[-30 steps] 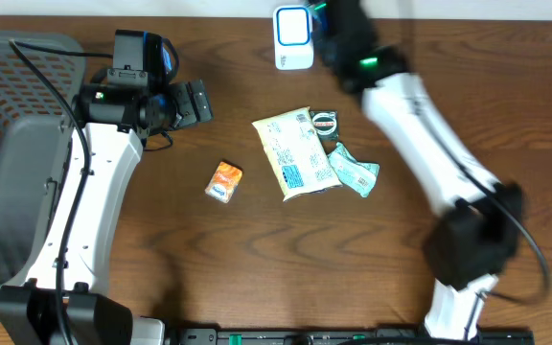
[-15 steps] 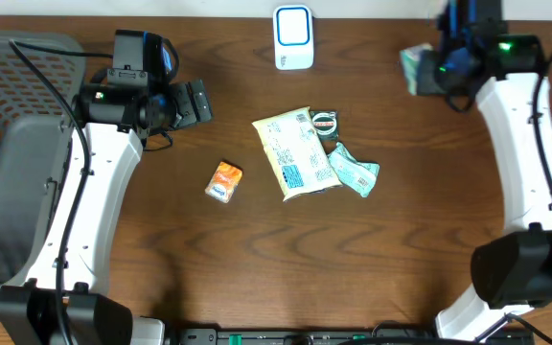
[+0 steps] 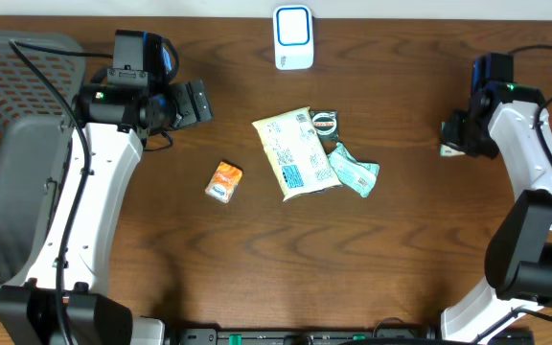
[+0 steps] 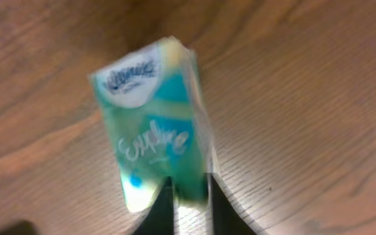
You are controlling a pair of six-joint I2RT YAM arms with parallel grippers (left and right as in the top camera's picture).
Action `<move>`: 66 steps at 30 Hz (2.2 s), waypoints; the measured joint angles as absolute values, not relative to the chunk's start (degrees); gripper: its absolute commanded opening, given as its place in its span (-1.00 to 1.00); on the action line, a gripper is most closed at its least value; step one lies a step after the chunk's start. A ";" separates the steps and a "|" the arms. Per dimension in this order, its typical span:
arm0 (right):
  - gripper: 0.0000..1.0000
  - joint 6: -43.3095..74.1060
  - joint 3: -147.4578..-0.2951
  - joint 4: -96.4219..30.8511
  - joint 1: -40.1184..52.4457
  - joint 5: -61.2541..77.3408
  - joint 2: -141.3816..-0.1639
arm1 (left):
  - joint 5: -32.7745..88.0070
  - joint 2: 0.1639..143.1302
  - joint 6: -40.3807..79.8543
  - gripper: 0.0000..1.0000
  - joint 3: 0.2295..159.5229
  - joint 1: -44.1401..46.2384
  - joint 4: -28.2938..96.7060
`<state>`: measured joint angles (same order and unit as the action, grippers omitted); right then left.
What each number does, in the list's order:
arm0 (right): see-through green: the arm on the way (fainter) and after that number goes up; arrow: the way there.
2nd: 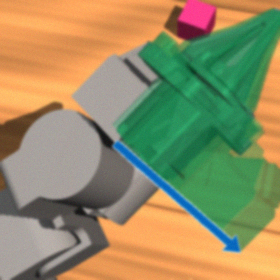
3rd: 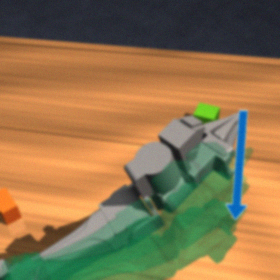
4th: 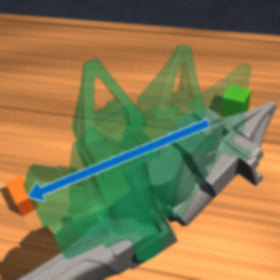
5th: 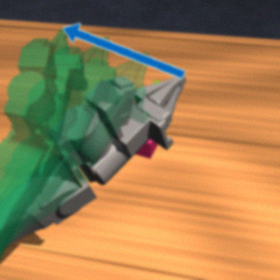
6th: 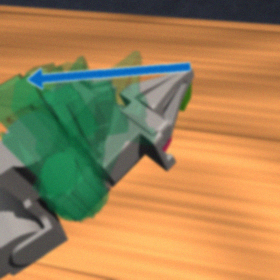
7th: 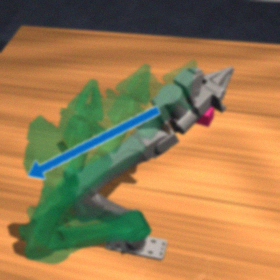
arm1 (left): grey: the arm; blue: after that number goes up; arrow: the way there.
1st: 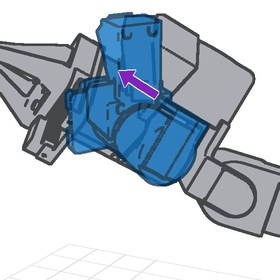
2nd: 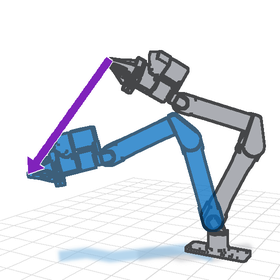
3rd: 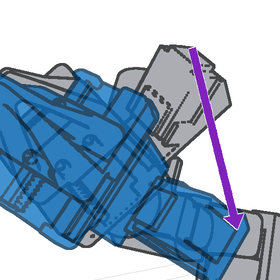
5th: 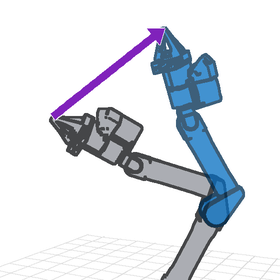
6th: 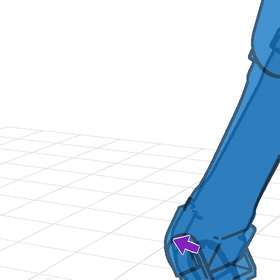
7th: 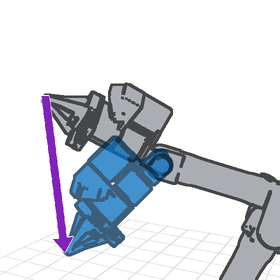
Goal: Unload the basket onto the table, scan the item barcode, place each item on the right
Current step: 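Move the teal pack right and release it on the table, then reach the right gripper left toward the orange tissue pack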
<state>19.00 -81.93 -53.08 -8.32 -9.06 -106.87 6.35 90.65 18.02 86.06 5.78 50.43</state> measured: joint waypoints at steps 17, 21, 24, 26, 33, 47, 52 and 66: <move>-0.16 11.64 -83.40 -49.76 -5.48 19.66 -106.87 | 6.35 90.65 18.02 0.96 86.06 5.78 50.43; -0.33 11.27 -83.94 -45.19 0.27 28.75 -106.87 | 6.35 90.65 18.02 0.96 86.06 5.78 50.43; -0.31 12.95 -83.99 -40.47 6.46 32.21 -106.87 | 6.35 90.65 18.02 0.96 86.06 5.78 50.43; -0.28 14.55 -83.99 -37.78 10.44 32.71 -106.87 | 6.35 90.65 18.02 0.96 86.06 5.78 50.43; -0.27 21.32 -84.42 -27.99 23.51 32.08 -109.12 | 6.35 90.65 18.02 0.95 86.06 5.78 50.46; -0.24 28.10 -95.61 -27.88 32.91 36.45 -127.90 | 6.35 90.65 18.02 0.96 86.06 5.78 50.43; -0.24 26.89 -101.73 -33.65 33.54 38.76 -133.67 | 6.33 90.65 18.02 0.96 86.06 5.78 50.46; -0.64 18.81 -102.28 -39.68 34.09 40.27 -135.50 | 6.35 90.65 18.02 0.96 86.06 5.78 50.43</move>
